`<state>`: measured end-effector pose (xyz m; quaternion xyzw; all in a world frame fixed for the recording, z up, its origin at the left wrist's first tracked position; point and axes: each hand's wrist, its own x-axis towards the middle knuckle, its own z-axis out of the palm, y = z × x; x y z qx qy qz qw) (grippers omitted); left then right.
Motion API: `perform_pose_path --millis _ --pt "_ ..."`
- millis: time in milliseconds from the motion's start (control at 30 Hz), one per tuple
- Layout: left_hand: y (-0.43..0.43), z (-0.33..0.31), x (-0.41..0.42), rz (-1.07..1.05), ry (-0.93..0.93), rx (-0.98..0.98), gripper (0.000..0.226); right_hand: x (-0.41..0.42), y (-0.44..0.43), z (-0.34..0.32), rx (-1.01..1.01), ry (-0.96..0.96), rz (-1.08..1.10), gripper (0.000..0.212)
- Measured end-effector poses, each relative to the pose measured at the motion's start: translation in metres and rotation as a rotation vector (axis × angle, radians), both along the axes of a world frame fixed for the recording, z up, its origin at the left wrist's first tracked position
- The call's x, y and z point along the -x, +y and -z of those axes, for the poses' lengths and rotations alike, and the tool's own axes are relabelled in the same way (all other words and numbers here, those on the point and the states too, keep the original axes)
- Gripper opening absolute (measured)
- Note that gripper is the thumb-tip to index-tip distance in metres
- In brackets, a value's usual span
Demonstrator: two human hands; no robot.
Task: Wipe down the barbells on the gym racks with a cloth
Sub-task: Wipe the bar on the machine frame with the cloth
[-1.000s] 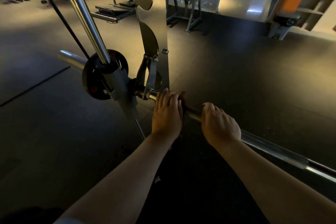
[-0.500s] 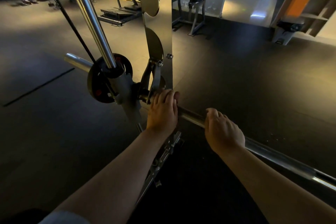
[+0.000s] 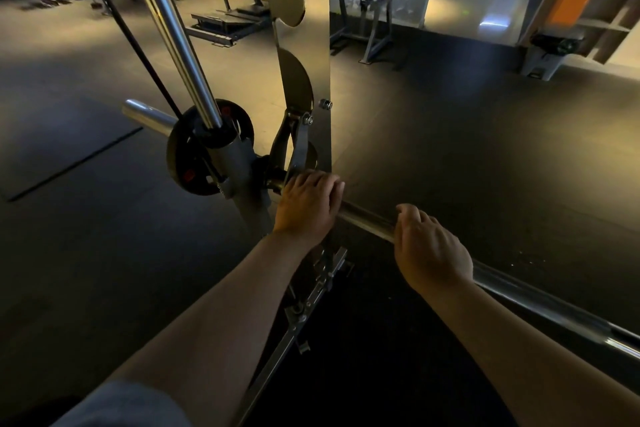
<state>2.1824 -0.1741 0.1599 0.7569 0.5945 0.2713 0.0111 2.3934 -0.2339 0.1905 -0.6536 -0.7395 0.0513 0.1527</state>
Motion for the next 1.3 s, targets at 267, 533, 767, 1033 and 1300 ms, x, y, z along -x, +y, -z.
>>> perform_pose_path --millis 267,533,767,1033,1300 --pt "-0.042 0.032 -0.02 -0.073 -0.259 -0.026 0.056 -0.001 0.0 0.0 -0.005 -0.034 -0.016 0.036" --pt "-0.024 0.014 -0.018 -0.045 -0.177 -0.018 0.042 -0.001 0.0 0.003 -0.012 -0.025 0.017 0.036" --pt "-0.015 0.005 0.001 0.03 -0.083 -0.002 0.042 0.0 0.0 0.002 -0.027 -0.036 0.006 0.036" --pt "-0.002 -0.007 0.003 0.073 -0.149 0.058 0.039 -0.001 0.0 0.004 -0.032 -0.052 0.003 0.035" --pt "-0.017 0.026 0.015 0.123 -0.081 -0.02 0.054 0.0 -0.002 0.001 -0.038 -0.057 0.006 0.033"
